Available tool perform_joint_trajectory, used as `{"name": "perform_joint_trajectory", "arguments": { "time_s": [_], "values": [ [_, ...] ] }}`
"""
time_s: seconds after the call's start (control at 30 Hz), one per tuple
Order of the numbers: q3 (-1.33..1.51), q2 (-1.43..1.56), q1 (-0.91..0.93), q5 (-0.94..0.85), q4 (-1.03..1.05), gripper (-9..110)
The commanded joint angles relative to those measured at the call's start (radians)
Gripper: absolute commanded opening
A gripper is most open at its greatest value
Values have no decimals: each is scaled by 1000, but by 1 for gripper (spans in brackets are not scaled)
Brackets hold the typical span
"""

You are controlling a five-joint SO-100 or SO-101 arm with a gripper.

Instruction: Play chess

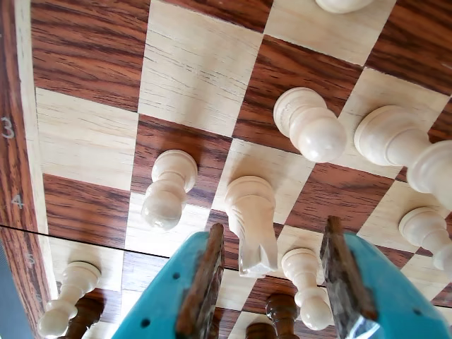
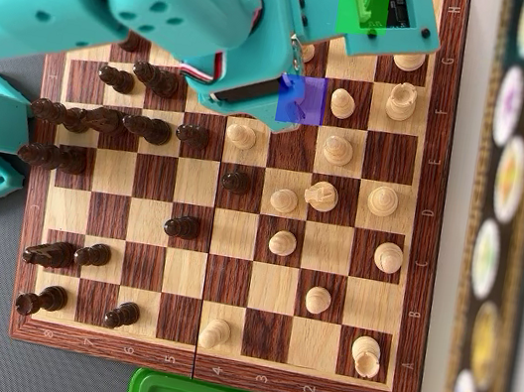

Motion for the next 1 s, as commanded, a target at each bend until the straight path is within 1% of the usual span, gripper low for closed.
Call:
{"name": "perform_joint_trajectory", "arguments": {
  "time_s": [0.0, 0.17, 0.33, 0.53, 0.63, 0.97],
  "values": [
    [-5, 12, 2, 3, -2, 20],
    [-5, 12, 2, 0, -2, 19],
    [-5, 12, 3, -3, -2, 10],
    [-5, 12, 5, -5, -2, 9],
    [-5, 12, 6, -5, -2, 6],
    [-14, 23, 11, -5, -6, 7]
  ]
}}
